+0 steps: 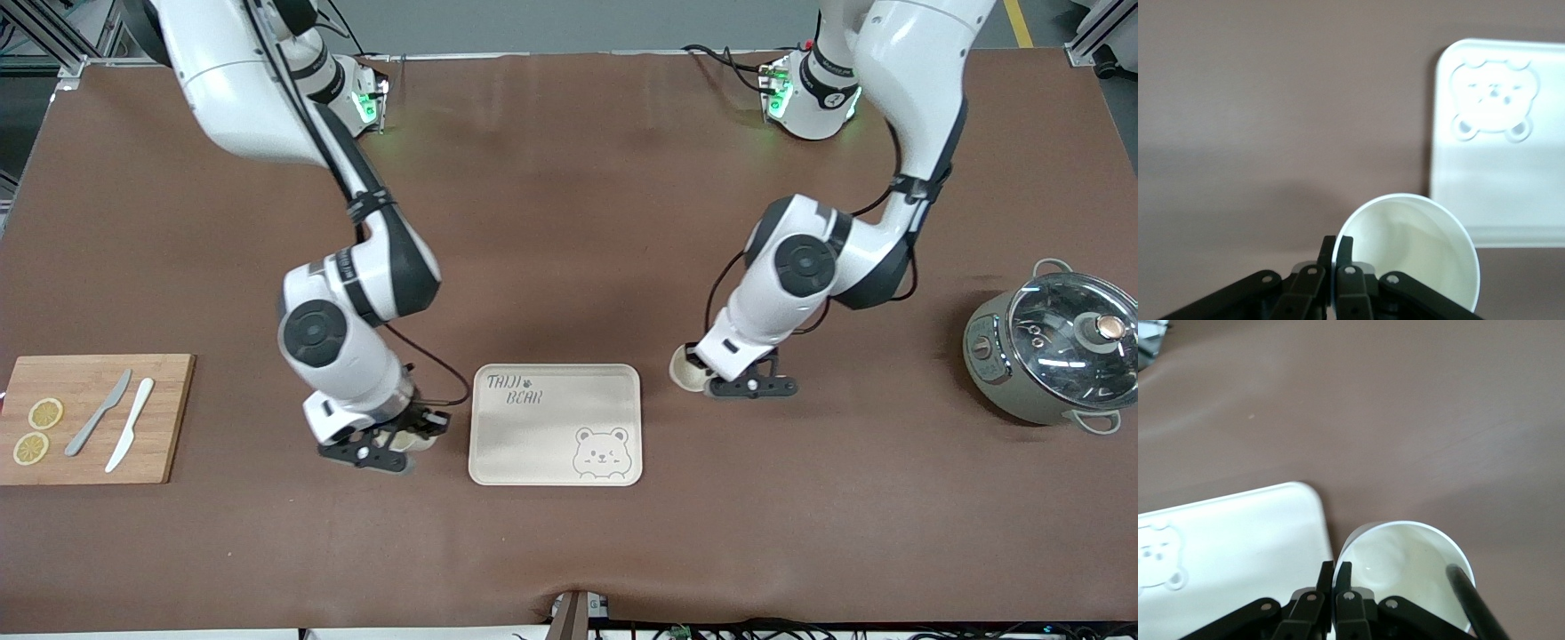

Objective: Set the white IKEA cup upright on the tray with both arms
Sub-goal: 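Carry both cups with both grippers over the bear tray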

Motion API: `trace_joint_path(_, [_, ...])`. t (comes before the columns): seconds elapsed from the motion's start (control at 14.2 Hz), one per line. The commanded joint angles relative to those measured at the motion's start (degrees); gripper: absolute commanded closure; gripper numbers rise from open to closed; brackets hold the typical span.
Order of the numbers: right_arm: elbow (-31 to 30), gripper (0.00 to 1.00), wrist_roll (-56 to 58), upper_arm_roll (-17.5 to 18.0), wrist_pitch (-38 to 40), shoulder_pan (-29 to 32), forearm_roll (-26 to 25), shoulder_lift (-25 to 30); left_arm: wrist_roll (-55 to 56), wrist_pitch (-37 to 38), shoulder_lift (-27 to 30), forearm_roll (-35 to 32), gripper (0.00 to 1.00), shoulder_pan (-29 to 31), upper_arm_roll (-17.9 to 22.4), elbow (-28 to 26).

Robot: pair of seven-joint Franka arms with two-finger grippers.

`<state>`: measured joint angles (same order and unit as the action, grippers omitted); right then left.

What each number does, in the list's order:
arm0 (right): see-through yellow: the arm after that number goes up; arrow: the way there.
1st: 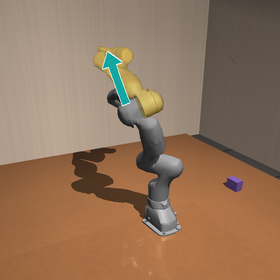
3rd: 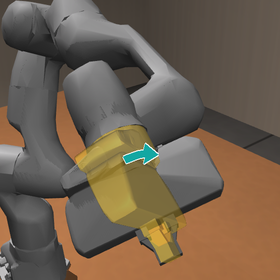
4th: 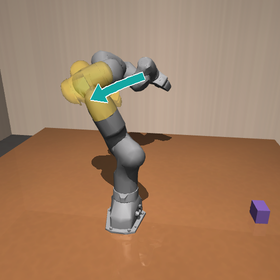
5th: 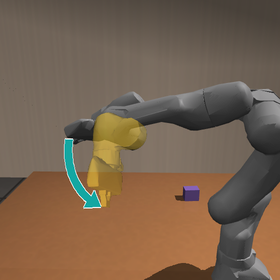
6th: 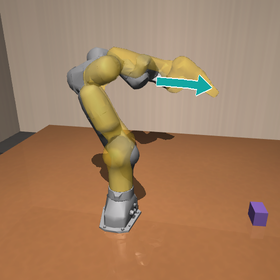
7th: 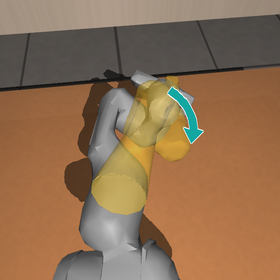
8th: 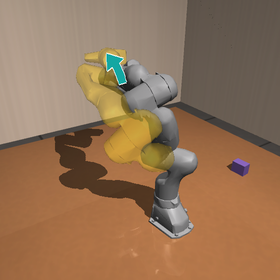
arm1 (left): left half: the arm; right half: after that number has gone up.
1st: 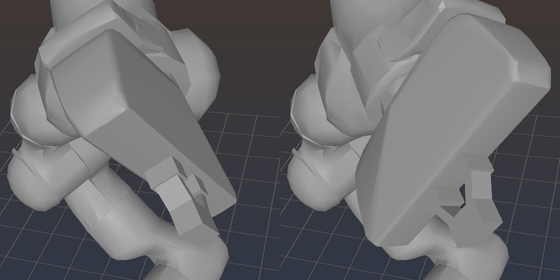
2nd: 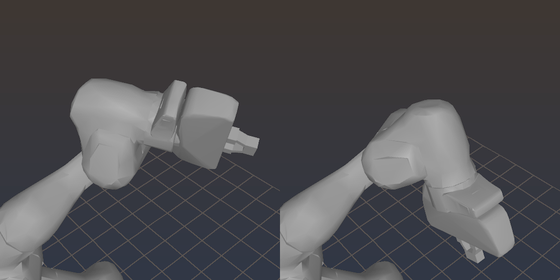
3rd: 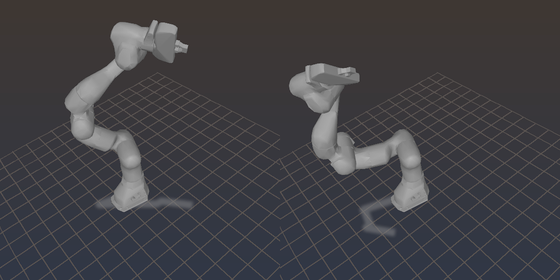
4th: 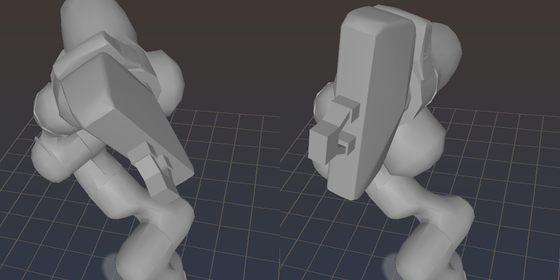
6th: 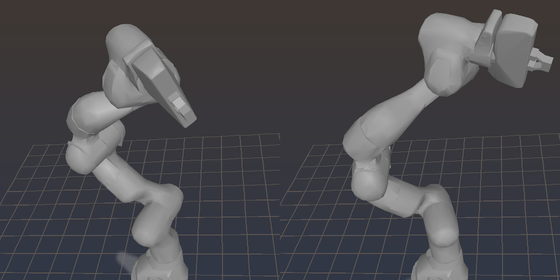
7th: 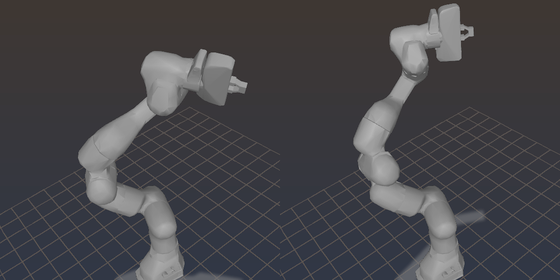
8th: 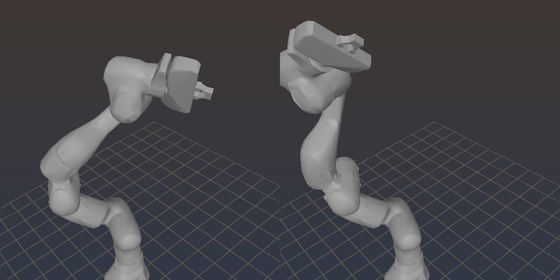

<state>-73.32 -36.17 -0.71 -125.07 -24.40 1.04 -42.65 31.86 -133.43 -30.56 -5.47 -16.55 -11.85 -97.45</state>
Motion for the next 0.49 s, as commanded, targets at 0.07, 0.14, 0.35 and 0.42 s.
trace_joint_path(0.07, [12.8,1.00,-7.4,-0.6,2.5,-4.2,-1.0,-10.1,8.6,1.9,-9.3,-4.3,1.00,-5.0,0.7,12.5])
trace_joint_path(0.14, [14.6,1.00,-8.5,-0.8,2.5,-5.0,-1.0,-12.2,10.0,1.9,-11.0,-4.4,1.00,-6.4,1.0,15.0])
trace_joint_path(0.35, [15.4,1.00,-10.2,-1.0,1.7,-6.8,-1.1,-14.6,13.6,1.9,-15.6,-4.2,1.00,-12.4,5.2,21.3])
trace_joint_path(0.42, [15.4,1.00,-10.8,-1.0,1.6,-7.2,-1.1,-14.9,14.5,1.9,-16.8,-4.1,1.00,-14.7,7.3,22.8])
